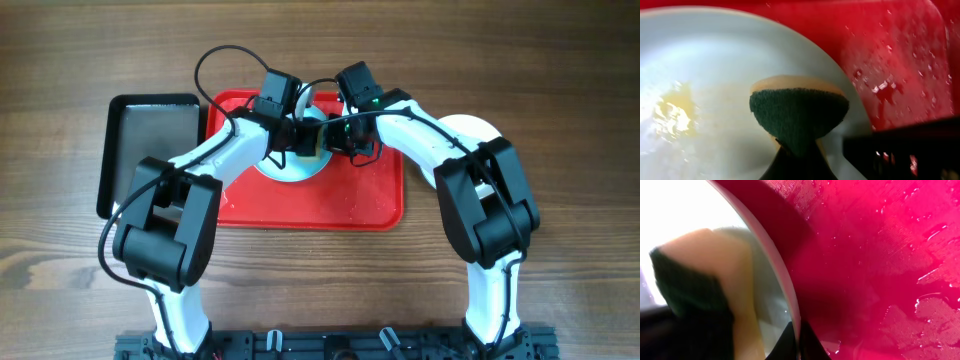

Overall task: Clean dirty plates on tray and stack at the side
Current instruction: 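Lower the sponge with the left gripper onto the last plate, then scrub the last plate with the sponge while the right gripper holds its rim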

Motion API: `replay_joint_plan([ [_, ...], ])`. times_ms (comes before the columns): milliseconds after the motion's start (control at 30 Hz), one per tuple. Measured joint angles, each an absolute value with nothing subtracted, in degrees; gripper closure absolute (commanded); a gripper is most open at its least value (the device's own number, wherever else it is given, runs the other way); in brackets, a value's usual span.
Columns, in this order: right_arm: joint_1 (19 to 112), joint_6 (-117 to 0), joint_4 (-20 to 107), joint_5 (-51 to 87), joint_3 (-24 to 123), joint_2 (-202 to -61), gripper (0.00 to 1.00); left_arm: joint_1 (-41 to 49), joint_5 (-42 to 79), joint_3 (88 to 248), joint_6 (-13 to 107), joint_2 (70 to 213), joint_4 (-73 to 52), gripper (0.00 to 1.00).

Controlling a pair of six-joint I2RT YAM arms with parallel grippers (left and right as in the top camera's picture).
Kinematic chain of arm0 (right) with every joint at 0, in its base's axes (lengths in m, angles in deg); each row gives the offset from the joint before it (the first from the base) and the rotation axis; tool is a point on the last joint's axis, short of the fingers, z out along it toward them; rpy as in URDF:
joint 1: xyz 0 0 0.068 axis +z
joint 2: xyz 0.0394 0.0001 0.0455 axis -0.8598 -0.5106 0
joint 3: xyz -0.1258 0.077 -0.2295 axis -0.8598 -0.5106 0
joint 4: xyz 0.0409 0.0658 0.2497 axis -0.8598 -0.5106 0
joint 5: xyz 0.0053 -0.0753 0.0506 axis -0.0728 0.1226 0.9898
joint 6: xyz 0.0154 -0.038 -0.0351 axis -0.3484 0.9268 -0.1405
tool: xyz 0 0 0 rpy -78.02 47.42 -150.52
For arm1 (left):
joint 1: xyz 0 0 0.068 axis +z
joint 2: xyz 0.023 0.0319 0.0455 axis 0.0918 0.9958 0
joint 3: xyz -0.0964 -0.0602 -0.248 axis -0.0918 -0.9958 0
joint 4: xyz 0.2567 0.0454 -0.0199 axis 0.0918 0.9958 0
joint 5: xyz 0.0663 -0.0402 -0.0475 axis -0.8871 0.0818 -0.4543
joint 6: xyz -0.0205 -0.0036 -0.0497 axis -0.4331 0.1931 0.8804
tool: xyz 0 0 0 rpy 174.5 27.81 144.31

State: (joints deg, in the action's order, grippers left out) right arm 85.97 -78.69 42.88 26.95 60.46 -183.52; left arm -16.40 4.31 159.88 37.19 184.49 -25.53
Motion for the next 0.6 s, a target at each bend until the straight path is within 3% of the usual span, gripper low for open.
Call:
replay_joint_plan([
  [200, 86.10, -78.04, 43.23, 27.63, 60.46, -183.72, 0.96, -12.73, 1.31, 160.23, 40.78, 185.49, -26.14, 0.96],
  [400, 85.54, -75.63, 43.27, 32.83, 60.48, -184.33, 0.96, -5.17, 1.86, 162.30, 43.53, 185.43, -15.78, 0.96],
  [600, 83.20, -69.29, 41.46, 38.65, 60.46, -185.01, 0.96, -4.73, 6.19, 163.09, 39.47, 185.04, -6.84, 0.96],
])
